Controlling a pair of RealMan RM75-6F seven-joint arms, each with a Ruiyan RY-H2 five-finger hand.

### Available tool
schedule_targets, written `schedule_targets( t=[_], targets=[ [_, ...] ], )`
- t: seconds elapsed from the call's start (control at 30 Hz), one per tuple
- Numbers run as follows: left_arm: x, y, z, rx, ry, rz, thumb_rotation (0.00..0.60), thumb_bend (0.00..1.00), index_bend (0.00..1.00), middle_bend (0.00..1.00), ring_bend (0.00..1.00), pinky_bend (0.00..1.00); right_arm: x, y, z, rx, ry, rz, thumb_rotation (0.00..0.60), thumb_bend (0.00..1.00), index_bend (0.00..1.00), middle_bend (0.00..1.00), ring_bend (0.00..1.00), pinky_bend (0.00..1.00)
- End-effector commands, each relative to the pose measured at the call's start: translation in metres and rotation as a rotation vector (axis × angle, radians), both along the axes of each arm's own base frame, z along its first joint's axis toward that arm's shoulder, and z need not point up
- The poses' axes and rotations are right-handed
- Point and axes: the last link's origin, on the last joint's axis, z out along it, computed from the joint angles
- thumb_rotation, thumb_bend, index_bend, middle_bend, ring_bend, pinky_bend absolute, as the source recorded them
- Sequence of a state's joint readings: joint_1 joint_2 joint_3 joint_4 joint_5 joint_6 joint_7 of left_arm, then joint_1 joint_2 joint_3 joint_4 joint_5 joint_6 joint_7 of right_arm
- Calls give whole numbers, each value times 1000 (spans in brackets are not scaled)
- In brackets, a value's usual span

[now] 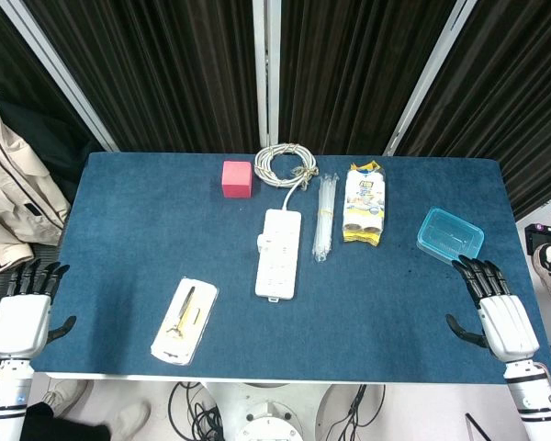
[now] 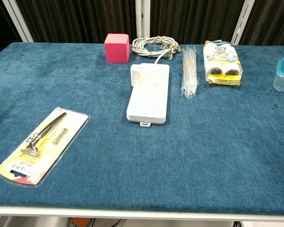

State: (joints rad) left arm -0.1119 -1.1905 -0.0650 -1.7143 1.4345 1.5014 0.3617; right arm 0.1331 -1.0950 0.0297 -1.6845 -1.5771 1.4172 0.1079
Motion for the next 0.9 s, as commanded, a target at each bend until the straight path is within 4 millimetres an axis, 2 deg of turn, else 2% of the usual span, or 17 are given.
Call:
schedule_targets(
  t=[0.03,0.37,0.5,0.6,0.77,0.9],
  targets=[
    [0,0,0,4,1,5,600,158,171,126,25,13,1,-3,-1,0,3,2,600,233,0,37,0,0],
    [2,0,2,-5,2,4,600,158,171,126,25,14,3,0,0,-1,7,15,600,233,0,37,0,0],
    [8,8,4,-7,-20,-28,600,158,171,126,25,13,13,-6,-2,24,6,66,600,254,0,48,0,0],
    [23,24,2,-38,-38,-103,600,158,171,126,25,15,33,-19,-16,101,18,159,600,298,0,62,0,0],
    [67,67,-10,-145,-105,-258,600,158,173,132,26,50,79,-49,-59,309,26,321,600,308,0,81,0,0],
    [102,104,-30,-254,-147,-364,600,157,173,134,26,80,112,-67,-95,435,72,404,600,308,0,74,0,0]
  ],
)
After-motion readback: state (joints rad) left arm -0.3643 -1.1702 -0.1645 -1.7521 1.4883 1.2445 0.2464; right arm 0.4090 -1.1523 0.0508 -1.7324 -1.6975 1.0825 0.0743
